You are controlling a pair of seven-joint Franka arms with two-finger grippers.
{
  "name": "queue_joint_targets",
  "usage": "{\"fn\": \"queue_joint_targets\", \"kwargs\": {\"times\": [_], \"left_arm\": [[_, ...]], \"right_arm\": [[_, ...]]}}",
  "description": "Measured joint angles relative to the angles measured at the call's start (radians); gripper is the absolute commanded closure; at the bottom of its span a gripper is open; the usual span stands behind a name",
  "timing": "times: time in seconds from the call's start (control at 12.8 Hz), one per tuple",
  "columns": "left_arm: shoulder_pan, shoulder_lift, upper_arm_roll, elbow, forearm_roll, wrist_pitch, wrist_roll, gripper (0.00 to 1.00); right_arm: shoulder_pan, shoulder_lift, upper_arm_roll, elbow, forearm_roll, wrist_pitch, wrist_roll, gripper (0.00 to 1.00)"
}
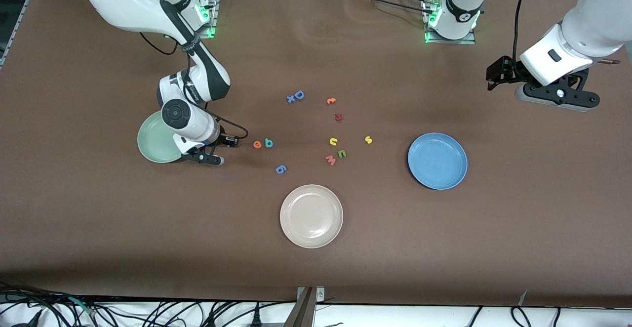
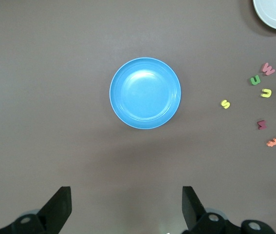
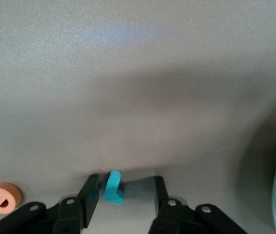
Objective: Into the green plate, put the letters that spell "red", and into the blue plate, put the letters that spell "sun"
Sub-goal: 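Grasp the teal letter with the right gripper while the left gripper reaches letters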
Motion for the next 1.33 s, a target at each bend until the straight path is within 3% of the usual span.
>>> {"fn": "queue_joint_targets", "kwargs": {"times": [0.39, 0.62, 0.78, 0.86, 1.09, 1.33], "left_arm": [[-0.041, 0.077, -0.002, 0.000, -0.005, 0.000, 0.004, 0.00], [-0.078, 0.142, -0.005, 0.000, -0.055, 0.024, 0.004, 0.00], [-0.122, 0.197, -0.006, 0.000, -0.061, 0.071, 0.004, 0.00], [-0.148, 0.228, -0.007, 0.000, -0.062, 0.106, 0.004, 0.00], [-0.224, 0.334, -0.008, -0.001, -0.062, 0.227, 0.000, 0.00], [-0.282, 0.430, -0.009, -0.001, -0.062, 0.332, -0.021, 0.00]], "right_arm": [[0.000, -0.001, -0.001, 0.000, 0.000, 0.001, 0.000, 0.68], [0.000, -0.003, -0.001, 0.000, 0.000, 0.002, 0.000, 0.70], [0.000, -0.003, -0.002, 0.000, 0.000, 0.002, 0.000, 0.73], [0.000, -0.003, -0.002, -0.001, 0.000, 0.002, 0.000, 0.82], [0.000, -0.004, -0.002, -0.001, 0.000, 0.002, 0.000, 0.84], [0.000, -0.004, -0.002, -0.001, 0.000, 0.002, 0.000, 0.95]]}}
